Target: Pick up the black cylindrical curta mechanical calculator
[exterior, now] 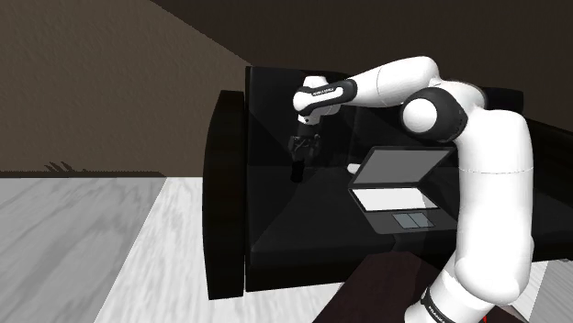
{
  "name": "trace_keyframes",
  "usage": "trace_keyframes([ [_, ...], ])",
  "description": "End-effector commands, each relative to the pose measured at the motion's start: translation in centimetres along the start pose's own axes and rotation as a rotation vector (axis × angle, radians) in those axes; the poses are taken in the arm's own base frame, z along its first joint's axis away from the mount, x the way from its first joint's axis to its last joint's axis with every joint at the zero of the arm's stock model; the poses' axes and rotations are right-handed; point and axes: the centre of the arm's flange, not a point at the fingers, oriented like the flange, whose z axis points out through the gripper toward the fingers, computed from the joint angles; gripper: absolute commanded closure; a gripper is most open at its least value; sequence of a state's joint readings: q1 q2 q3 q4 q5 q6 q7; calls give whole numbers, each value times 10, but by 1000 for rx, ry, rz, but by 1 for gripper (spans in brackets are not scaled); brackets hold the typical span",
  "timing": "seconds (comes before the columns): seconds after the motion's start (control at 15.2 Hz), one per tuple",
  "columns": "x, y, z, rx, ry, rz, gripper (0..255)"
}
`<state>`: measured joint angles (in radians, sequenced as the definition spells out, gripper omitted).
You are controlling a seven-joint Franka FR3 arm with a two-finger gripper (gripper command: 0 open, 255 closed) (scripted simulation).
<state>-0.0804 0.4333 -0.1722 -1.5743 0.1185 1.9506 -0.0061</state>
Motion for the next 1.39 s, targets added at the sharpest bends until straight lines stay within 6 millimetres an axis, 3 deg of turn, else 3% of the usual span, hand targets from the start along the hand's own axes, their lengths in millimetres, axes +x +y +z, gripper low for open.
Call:
trace_keyframes([
  [0.0,23,5,15,1,-7,13,0],
  [0.2,48,10,32,2,-15,27,0],
  [0.66,50,12,72,2,-15,27,0],
  [0.79,50,12,72,2,-15,27,0],
  [0.86,50,12,72,2,-15,27,255],
  [1.32,50,12,72,2,-15,27,255],
])
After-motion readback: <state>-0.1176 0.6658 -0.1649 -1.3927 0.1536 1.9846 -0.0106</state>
